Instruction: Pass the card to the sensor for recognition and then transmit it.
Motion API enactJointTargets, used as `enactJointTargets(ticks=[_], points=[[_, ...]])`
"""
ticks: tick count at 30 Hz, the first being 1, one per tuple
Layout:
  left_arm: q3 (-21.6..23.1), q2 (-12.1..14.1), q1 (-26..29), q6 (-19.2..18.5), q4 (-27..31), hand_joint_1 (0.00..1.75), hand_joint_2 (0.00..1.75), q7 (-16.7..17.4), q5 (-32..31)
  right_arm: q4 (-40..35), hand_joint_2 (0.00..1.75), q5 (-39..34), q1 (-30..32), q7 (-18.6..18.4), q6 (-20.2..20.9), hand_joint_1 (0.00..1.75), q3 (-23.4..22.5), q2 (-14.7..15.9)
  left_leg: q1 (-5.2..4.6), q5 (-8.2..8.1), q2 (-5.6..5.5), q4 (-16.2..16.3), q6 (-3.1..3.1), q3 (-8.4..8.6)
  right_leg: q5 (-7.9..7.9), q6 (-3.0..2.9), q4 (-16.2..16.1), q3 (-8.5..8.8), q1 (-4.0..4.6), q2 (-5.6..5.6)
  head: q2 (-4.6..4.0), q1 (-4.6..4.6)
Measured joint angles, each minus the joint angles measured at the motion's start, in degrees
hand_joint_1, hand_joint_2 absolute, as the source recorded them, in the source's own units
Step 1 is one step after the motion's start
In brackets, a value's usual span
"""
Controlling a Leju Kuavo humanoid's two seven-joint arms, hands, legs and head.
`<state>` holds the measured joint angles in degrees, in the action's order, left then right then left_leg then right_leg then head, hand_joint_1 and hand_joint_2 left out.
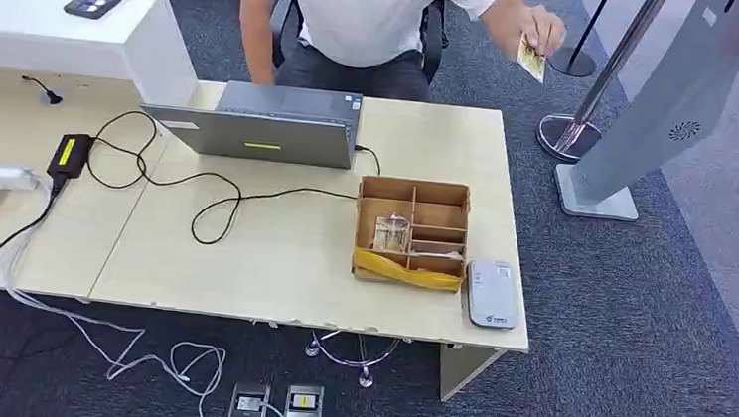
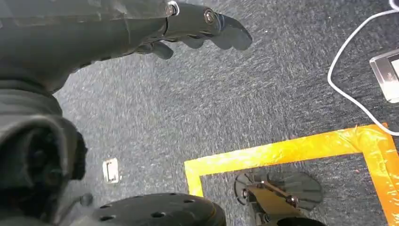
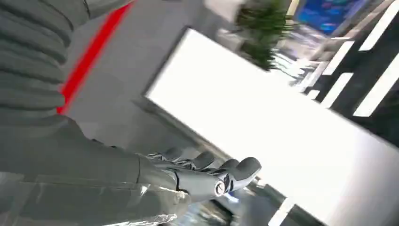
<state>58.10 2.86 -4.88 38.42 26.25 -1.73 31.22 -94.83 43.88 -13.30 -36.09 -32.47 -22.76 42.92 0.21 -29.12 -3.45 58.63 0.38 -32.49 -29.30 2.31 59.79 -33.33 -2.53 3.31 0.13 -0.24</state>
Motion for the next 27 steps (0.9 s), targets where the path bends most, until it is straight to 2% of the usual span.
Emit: enactJointTargets(ticks=[4, 10, 16, 22, 27], points=[[-0.04, -0.02, 0.21, 0.00, 0.00, 0.00, 0.00, 0.07, -1.34, -5.19, 1.75, 5.10, -7.59, -0.90, 6.90, 0.00, 8.98, 2.47, 0.07, 0.01, -0.08, 0.00, -0.02, 0.03, -0.01, -0.01, -0.01, -0.01, 0.07, -0.10, 0.00, 0.07], [-0.24, -0.02, 0.36, 0.00, 0.00, 0.00, 0.00, 0.48, -1.51, -8.16, 1.75, 5.63, -17.58, -1.12, 10.91, 0.00, 23.04, 3.15, 0.11, 0.09, -0.29, 0.00, -0.14, 0.01, -0.01, -0.01, -0.01, -0.05, 0.10, -0.24, 0.00, -0.02], [-0.22, 0.07, 0.51, 0.00, 0.04, 0.00, 0.00, 1.03, -1.77, -8.29, 1.75, 6.83, -25.45, 0.18, 16.14, 0.00, 33.78, 3.15, 0.15, 0.10, -0.29, 0.01, -0.15, -0.02, -0.01, -0.02, -0.01, -0.09, 0.13, -0.22, 0.00, 0.02], [0.00, 0.13, 0.28, -0.02, 0.39, 0.00, 0.00, 2.45, -1.73, -8.18, 1.75, 6.06, -32.87, 0.74, 24.69, 0.00, 43.69, 2.21, 0.20, 0.10, -0.28, 0.00, -0.17, -0.07, -0.01, -0.02, -0.01, -0.13, 0.17, -0.21, 0.00, -0.02], [0.55, 0.17, -0.40, -0.07, 0.44, 0.00, 0.00, 3.13, 0.06, -6.31, 1.75, 2.42, -37.17, 1.40, 29.75, 0.00, 53.96, -0.93, 0.27, 0.11, -0.27, 0.00, -0.18, -0.09, -0.01, -0.03, 0.00, -0.14, 0.23, -0.20, 0.00, 0.00]])
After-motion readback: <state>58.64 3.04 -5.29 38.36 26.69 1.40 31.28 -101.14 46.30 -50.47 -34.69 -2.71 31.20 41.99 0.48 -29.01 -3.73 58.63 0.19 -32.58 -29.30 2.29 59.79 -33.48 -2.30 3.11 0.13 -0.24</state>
